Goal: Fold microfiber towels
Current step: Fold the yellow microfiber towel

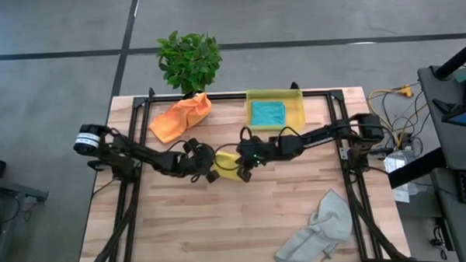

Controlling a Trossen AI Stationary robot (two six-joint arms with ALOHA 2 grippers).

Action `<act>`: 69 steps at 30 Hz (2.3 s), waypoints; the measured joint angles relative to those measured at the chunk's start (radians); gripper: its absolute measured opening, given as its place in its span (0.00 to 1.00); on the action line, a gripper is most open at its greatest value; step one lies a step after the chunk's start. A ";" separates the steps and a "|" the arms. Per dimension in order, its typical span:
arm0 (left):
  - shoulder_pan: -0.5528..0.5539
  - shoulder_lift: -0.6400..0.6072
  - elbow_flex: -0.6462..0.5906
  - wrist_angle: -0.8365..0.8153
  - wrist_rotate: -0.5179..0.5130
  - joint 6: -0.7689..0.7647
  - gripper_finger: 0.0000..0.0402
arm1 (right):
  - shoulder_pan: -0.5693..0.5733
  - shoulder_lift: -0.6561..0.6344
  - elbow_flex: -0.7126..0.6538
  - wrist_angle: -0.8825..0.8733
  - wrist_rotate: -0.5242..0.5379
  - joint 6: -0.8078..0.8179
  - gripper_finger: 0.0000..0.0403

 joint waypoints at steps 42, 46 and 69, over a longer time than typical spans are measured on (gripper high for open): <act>0.052 0.007 0.023 0.199 0.409 0.442 0.40 | -0.021 0.008 -0.085 0.267 -0.182 -0.356 0.38; 0.080 0.051 0.056 0.201 0.416 0.445 0.40 | -0.028 0.008 -0.085 0.259 -0.162 -0.387 0.52; 0.116 0.088 0.063 0.022 0.460 0.439 0.40 | -0.058 0.093 -0.070 0.109 -0.145 -0.418 0.60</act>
